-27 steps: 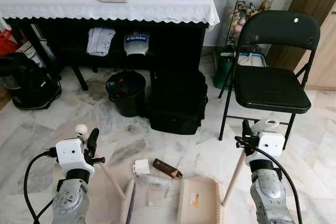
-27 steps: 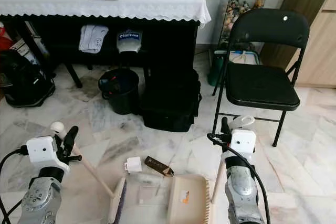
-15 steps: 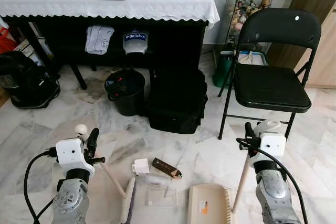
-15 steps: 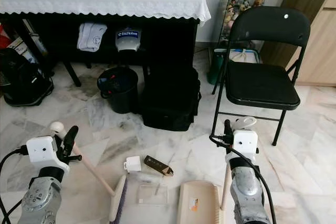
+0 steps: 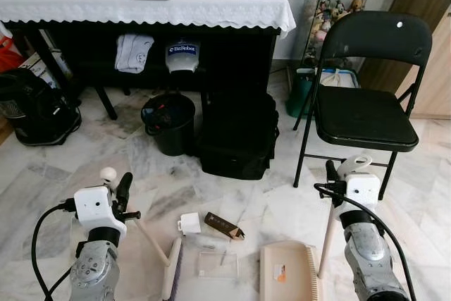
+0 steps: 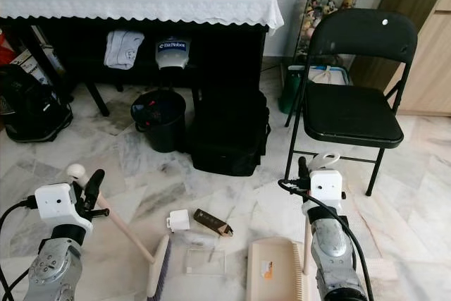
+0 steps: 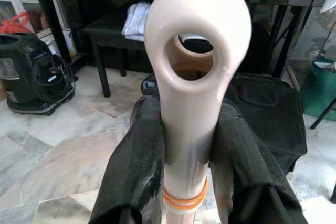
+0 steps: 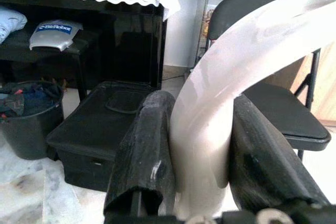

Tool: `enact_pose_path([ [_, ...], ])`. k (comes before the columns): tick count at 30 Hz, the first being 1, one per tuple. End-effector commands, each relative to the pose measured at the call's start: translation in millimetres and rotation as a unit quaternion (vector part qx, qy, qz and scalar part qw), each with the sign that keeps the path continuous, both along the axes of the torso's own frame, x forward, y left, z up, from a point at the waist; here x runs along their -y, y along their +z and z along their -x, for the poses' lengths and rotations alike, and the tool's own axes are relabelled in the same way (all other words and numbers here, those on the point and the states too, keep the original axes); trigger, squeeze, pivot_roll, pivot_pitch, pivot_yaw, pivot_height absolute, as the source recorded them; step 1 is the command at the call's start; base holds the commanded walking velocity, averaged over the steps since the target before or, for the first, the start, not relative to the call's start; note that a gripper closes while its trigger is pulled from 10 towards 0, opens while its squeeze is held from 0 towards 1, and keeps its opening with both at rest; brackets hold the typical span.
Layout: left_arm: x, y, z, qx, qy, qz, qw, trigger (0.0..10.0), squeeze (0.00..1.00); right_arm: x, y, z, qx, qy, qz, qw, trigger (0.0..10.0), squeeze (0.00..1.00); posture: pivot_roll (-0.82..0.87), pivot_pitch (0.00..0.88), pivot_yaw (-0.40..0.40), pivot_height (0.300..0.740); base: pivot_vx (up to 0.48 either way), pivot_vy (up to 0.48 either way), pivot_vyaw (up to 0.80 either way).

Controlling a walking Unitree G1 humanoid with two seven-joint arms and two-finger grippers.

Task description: Sweep floor

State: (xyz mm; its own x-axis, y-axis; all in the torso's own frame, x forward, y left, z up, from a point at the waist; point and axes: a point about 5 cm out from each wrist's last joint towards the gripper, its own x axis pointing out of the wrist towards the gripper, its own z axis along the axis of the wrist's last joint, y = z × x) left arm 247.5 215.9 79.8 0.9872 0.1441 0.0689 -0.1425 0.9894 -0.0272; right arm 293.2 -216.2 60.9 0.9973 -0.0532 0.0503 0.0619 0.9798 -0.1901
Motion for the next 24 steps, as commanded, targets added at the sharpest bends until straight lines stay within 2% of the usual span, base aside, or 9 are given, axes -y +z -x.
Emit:
enact_pose_path([
  [1, -3.2, 3, 1.1, 0.005, 0.006, -0.007, 1.000, 10.0, 0.00, -2.7, 5, -4.4, 0.014, 0.008, -0.004, 1.000, 10.0, 0.00, -0.03, 0.106, 0.038, 0.740, 0.000, 0.000, 0.00],
  [8, -4.7, 4, 3.5, 0.008, 0.014, -0.005, 1.000, 10.0, 0.00, -16.5, 7, -17.2, 0.013, 0.029, -0.010, 0.999, 10.0, 0.00, -0.01, 0.109, 0.035, 0.740, 0.000, 0.000, 0.00],
  [18, -4.4, 4, 4.2, 0.011, 0.016, -0.001, 1.000, 10.0, 0.00, -22.0, 0, -17.7, -0.001, 0.035, -0.009, 0.999, 10.0, 0.00, 0.00, 0.116, 0.033, 0.740, 0.000, 0.000, 0.00],
  [24, -4.8, 1, 6.5, 0.007, 0.019, 0.004, 1.000, 10.0, 0.00, -20.2, -9, -11.6, -0.016, 0.036, -0.001, 0.999, 10.0, 0.00, 0.00, 0.119, 0.029, 0.740, 0.000, 0.000, 0.00],
])
